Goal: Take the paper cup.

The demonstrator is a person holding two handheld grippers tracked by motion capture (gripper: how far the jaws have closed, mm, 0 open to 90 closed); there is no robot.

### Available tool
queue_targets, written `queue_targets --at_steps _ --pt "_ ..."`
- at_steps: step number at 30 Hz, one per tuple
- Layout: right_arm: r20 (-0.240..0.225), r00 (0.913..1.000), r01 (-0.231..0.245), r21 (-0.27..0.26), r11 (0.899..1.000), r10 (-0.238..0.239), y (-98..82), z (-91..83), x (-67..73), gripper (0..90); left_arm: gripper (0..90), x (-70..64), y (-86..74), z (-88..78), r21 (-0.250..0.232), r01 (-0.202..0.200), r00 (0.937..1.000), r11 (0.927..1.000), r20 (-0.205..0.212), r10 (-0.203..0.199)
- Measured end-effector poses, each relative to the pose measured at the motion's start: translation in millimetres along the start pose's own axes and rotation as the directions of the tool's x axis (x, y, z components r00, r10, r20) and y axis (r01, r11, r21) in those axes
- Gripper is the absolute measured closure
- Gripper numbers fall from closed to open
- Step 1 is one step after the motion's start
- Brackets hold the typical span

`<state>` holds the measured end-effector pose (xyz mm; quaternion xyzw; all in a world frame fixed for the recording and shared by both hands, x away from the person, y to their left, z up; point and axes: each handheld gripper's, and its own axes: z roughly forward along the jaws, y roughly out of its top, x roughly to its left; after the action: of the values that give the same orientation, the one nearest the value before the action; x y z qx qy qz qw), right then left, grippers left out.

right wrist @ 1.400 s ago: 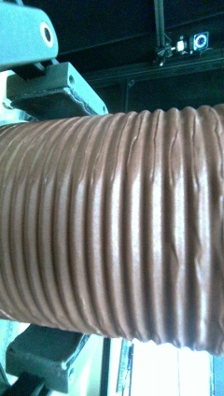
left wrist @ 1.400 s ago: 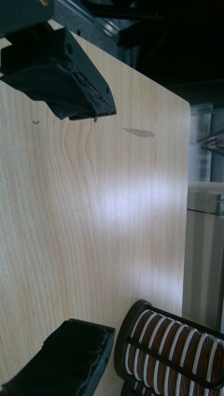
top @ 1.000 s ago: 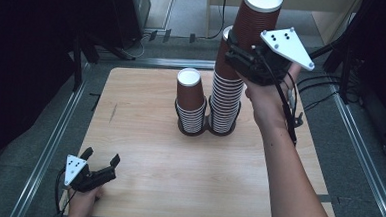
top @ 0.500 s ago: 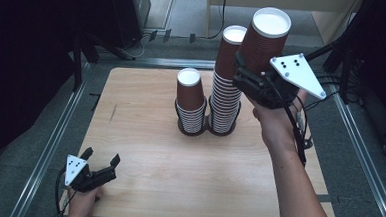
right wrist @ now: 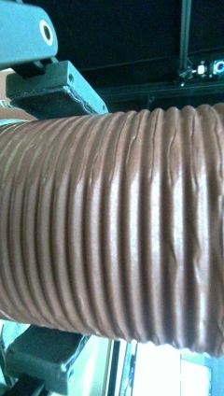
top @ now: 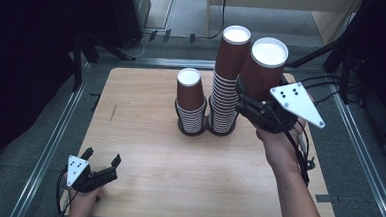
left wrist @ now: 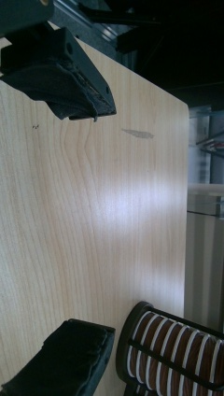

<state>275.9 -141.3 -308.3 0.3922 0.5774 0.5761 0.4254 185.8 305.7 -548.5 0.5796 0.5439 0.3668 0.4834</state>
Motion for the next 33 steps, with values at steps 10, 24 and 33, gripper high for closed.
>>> queue_targets --at_steps 10,24,33 --pt "-0.024 0.9997 0.002 0.023 1.0 -0.002 -39.4 -14.0 -2.2 11.7 0.0 -4.3 -0.4 0.9 -0.006 -0.027 0.9996 0.9996 -0.007 0.027" --pt "-0.043 0.999 0.013 0.065 0.998 -0.01 -87.5 -28.0 -1.0 11.8 0.0 -8.0 3.3 2.8 0.0 -0.065 0.9975 0.9979 -0.026 0.065" --pt "-0.038 0.9992 0.016 0.103 0.995 -0.012 -111.0 -31.5 -2.3 11.9 0.0 -25.2 16.6 8.0 -0.018 -0.077 0.9966 0.9968 0.028 0.078"
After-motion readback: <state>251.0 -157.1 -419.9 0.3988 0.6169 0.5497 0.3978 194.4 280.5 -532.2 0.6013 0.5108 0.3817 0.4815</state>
